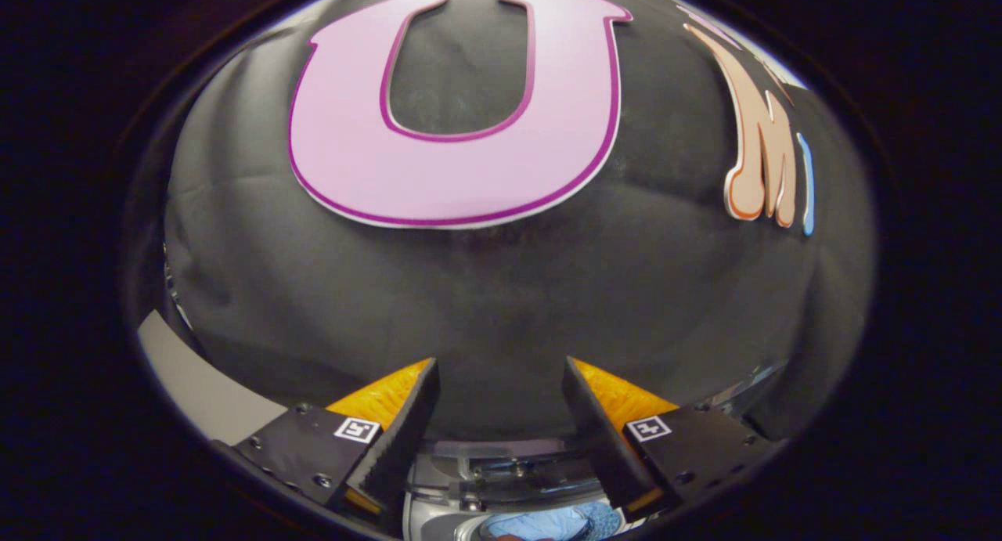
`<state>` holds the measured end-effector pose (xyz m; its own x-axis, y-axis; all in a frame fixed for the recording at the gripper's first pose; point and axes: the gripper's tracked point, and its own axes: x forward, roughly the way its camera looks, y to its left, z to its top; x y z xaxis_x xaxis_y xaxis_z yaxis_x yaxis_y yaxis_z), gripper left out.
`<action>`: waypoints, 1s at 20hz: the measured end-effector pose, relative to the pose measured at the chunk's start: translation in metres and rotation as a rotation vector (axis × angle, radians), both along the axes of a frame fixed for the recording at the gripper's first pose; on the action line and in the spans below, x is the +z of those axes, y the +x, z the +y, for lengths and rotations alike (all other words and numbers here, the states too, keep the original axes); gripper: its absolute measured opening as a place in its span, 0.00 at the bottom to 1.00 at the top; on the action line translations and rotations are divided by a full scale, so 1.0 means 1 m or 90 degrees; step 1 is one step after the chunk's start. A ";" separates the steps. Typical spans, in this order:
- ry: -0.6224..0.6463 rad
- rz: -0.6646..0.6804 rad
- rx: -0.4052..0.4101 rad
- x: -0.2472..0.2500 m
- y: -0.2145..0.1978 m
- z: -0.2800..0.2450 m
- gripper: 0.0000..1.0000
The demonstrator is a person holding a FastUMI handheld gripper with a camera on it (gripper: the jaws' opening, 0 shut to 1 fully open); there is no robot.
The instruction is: Put the clothes into the washing machine and then close the washing machine lid.
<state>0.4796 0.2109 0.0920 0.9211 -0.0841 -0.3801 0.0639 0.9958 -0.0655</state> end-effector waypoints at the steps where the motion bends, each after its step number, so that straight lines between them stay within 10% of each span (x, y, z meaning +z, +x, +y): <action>1: 0.000 0.012 0.003 -0.004 -0.003 0.001 0.98; 20: 0.004 0.025 0.025 -0.004 -0.091 0.001 0.99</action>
<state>0.3881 0.2118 0.0876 0.9083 -0.0463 -0.4157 0.0227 0.9979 -0.0615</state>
